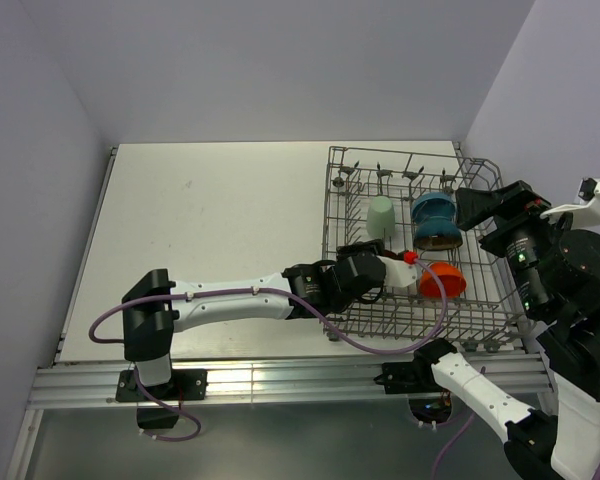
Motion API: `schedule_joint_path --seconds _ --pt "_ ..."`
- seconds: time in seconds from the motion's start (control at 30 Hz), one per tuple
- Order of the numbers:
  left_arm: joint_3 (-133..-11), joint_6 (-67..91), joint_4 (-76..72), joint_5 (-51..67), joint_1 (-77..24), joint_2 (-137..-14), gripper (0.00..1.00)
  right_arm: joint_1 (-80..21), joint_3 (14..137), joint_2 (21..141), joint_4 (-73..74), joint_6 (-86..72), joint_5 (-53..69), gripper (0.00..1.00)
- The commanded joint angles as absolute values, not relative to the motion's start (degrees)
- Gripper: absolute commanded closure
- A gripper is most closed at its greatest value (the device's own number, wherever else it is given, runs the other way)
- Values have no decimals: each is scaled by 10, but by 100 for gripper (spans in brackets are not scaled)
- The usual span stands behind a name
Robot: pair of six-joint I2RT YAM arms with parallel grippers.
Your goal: Load the mixed dishes into the dish rack
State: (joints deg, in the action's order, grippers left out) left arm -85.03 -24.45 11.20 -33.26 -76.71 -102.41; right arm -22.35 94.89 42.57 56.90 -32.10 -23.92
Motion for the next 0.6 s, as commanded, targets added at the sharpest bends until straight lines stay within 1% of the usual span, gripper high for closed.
schedule_joint_path --seconds 0.0,0.13,0.43,0.57 --pt "-862 -236 84 -351 -772 -1009 44 -222 943 422 569 -317 -239 2" --pt "-865 -235 81 -372 -772 -1004 40 -222 944 421 570 -317 -239 2" --pt "-910 -227 79 -467 -771 -980 36 -222 944 428 576 -319 -236 1" --pt "-968 -150 136 -470 -752 -963 34 -222 950 460 607 -322 -235 0"
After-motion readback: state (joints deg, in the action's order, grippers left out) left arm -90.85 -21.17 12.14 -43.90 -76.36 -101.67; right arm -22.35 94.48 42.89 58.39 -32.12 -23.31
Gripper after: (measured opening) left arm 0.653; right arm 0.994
